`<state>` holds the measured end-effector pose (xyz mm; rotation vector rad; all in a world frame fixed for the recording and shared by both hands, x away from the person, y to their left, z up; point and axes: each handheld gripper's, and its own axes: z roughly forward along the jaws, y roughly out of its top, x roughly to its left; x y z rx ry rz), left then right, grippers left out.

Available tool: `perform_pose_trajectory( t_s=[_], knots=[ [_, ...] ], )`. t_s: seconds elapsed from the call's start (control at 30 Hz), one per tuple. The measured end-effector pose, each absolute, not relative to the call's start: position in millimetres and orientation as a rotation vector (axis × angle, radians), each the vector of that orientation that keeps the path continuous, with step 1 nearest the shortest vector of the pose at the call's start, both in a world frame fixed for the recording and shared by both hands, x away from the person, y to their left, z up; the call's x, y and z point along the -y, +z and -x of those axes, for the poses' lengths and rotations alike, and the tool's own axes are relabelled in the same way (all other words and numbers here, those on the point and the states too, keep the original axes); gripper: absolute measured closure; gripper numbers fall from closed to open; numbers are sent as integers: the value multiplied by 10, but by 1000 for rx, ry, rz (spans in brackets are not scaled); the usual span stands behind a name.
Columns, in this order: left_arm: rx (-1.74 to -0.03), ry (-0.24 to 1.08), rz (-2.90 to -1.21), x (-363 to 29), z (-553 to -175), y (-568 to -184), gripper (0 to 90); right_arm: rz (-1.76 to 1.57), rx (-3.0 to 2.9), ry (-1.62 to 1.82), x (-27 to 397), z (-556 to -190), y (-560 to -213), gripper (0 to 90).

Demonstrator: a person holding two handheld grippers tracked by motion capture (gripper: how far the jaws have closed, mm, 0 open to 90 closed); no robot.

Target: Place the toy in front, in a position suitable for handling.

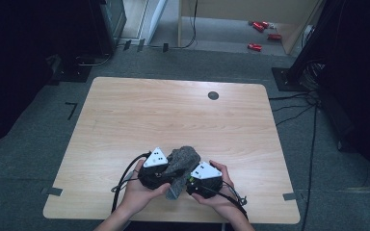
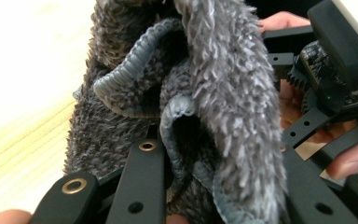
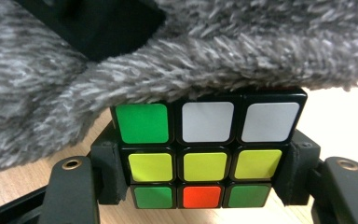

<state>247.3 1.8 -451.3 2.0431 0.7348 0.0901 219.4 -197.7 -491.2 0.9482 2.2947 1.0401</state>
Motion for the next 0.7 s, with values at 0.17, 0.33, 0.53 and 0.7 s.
perform_pose_trajectory(
  t_s=[0.17,0.33,0.53,0.7],
  knots=[
    [-838,126,-2048,-135,-2589,-4576,738,-940,-2293,1045,1959,-2183,-4897,342],
    [-801,113,-2042,-108,-2545,-4562,738,-945,-2296,1049,1953,-2188,-4912,342],
    [-750,125,-2061,4,-2458,-4491,734,-962,-2286,1051,1984,-2194,-4903,342],
    [-853,112,-2055,-131,-2595,-4616,737,-950,-2293,1035,1976,-2178,-4904,342]
  ],
)
